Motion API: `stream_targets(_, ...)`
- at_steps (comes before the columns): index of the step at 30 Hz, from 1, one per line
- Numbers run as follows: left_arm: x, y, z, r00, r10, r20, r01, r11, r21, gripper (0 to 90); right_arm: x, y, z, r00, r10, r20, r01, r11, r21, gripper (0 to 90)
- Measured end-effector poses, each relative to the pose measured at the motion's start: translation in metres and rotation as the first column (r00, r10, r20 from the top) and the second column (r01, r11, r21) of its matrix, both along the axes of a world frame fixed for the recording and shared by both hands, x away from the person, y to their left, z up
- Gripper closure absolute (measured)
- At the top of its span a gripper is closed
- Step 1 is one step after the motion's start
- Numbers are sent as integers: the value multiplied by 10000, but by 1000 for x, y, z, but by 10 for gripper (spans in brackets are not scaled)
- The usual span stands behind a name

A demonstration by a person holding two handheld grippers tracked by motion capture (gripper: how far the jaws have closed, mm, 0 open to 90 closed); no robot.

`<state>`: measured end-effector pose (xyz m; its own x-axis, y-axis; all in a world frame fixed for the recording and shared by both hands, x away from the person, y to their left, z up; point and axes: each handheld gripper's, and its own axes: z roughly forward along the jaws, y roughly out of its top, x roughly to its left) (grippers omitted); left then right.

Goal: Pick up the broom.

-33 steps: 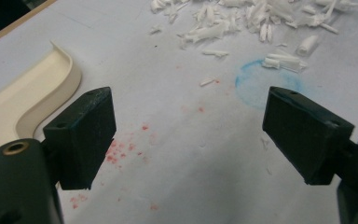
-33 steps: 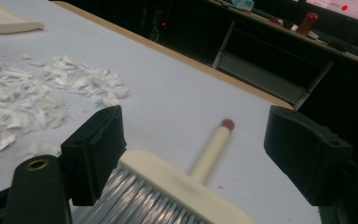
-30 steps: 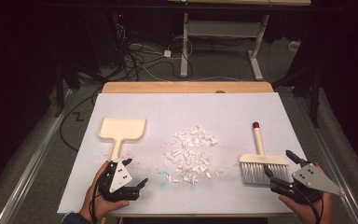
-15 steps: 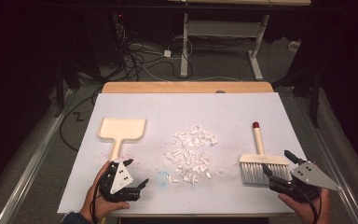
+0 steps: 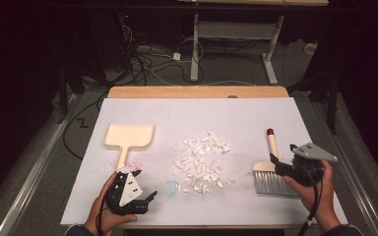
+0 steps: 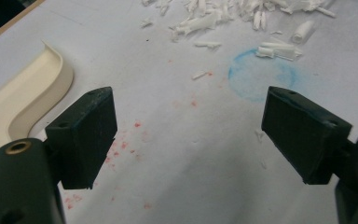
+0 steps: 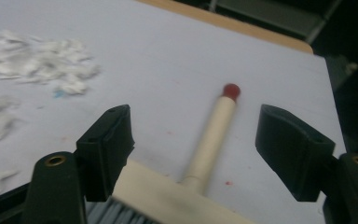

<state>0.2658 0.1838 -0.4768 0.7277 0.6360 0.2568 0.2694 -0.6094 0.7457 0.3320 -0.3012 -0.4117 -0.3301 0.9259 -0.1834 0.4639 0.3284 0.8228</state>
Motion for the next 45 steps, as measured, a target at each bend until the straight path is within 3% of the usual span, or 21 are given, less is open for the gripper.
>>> stream_targets(2, 0, 0, -1, 10000, -45, -28, 45, 9999, 106, 170, 16, -1, -3, 9974, -315, -645, 315, 9995, -7, 305)
stream_targets(4, 0, 0, -2, 9999, -109, -116, 110, 9999, 118, 170, 32, -4, -9, 9863, -878, -1395, 873, 9961, -96, 333)
stream_targets(5, 0, 0, -2, 9998, -115, -132, 116, 9999, 128, 170, 41, -7, -14, 9759, -956, -1963, 994, 9950, 93, 345)
stream_targets(7, 0, 0, -2, 9998, -113, -137, 115, 9998, 155, 171, 49, -8, -22, 9615, -1358, -2390, 1388, 9903, -43, 365)
stream_targets(11, 0, -1, -4, 9995, -233, -217, 238, 9994, 235, 173, 64, -7, -36, 9229, -1534, -3531, 1549, 9876, -243, 390)
stream_targets(13, 0, -2, -4, 9994, -259, -233, 266, 9992, 283, 173, 68, -6, -41, 9084, -1494, -3904, 1508, 9882, -273, 408)
stream_targets(14, 0, -2, -4, 9993, -280, -245, 288, 9990, 338, 173, 70, -5, -45, 8939, -1425, -4250, 1455, 9890, -254, 400)
stream_targets(17, 0, -3, -4, 9991, -335, -259, 345, 9986, 394, 174, 71, -5, -44, 8907, -1436, -4313, 1465, 9889, -267, 420)
stream_targets(21, 0, -3, -4, 9991, -322, -282, 332, 9988, 366, 174, 73, -4, -43, 8960, -1319, -4240, 1387, 9902, -149, 626)
stream_targets(29, 1, -5, -5, 9987, -373, -353, 383, 9989, 279, 174, 77, -7, -44, 9071, -994, -4090, 1047, 9945, -93, 715)
stream_targets(38, 2, -5, -5, 9985, -394, -385, 406, 9988, 286, 175, 75, -12, -45, 9204, -548, -3872, 664, 9977, 165, 717)
stream_targets(41, 2, -3, -4, 9988, -325, -367, 333, 9993, 198, 175, 71, -14, -41, 9317, -398, -3610, 549, 9980, 316, 717)
stream_targets(42, 2, -3, -4, 9988, -325, -367, 333, 9993, 198, 175, 71, -14, -41, 9317, -398, -3610, 549, 9980, 316, 717)
stream_targets(43, 1, -1, -3, 9989, -281, -382, 283, 9996, 42, 175, 66, -15, -37, 9433, -255, -3310, 439, 9979, 482, 718)
stream_targets(45, 1, 0, -1, 9989, -223, -424, 219, 9997, -102, 175, 60, -16, -30, 9575, -175, -2877, 347, 9979, 548, 718)
